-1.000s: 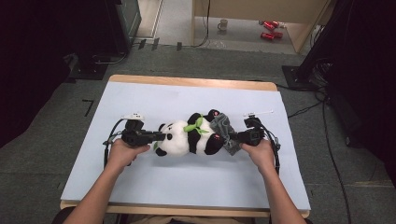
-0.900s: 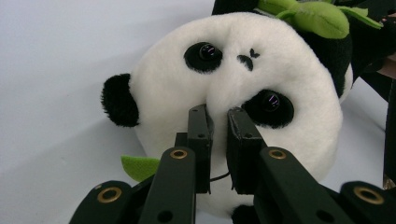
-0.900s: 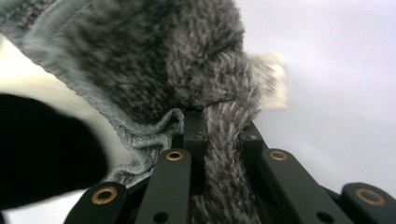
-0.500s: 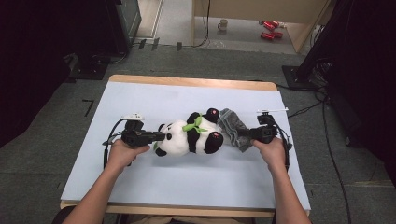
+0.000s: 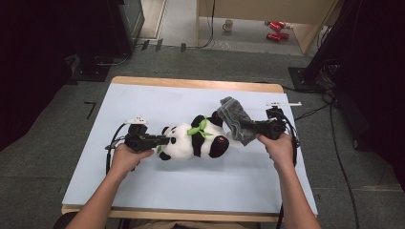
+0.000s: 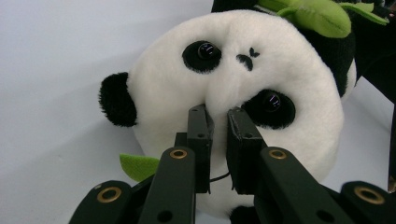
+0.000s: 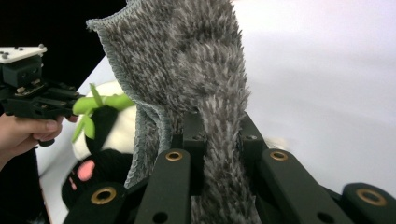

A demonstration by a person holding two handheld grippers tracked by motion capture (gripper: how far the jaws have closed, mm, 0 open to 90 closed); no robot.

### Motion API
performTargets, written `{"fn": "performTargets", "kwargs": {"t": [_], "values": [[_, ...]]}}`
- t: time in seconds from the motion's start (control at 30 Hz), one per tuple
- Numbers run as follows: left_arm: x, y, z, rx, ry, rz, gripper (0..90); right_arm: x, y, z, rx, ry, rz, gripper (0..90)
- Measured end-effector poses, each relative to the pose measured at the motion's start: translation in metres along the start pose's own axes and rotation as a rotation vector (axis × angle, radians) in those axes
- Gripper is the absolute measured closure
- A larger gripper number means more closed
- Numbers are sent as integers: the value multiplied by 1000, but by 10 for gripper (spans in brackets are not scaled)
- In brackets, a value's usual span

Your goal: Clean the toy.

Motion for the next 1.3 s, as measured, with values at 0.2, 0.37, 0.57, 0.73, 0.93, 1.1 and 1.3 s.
{"fn": "performTargets", "kwargs": {"t": [0.2,0.37,0.57,0.73,0.93,1.1,1.3], "values": [[1,2,1,6,6,-8,814,23,-17,-9,-55,-29,-40,796],[1,5,3,14,11,-24,815,40,-30,-13,-93,-45,-66,793],[0,6,5,23,15,-41,814,62,-41,-9,-146,-117,-70,791],[1,7,5,21,11,-33,813,63,-35,-3,-144,-140,-56,792],[1,6,4,22,5,-27,812,60,-29,3,-148,-142,-44,792],[1,4,2,13,0,-19,810,55,-24,8,-138,-146,-24,792],[1,1,-1,3,-3,-12,809,51,-14,15,-113,-148,-5,793]]}}
Point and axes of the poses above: each handheld gripper's, and its own axes: x roughly forward along the jaws, z roughly out of its underside, y roughly to its right, the point moved 3 cm from there along x, roughly forward along the jaws, and after that the axes turned 4 degrees about -x, right-handed, at the moved point
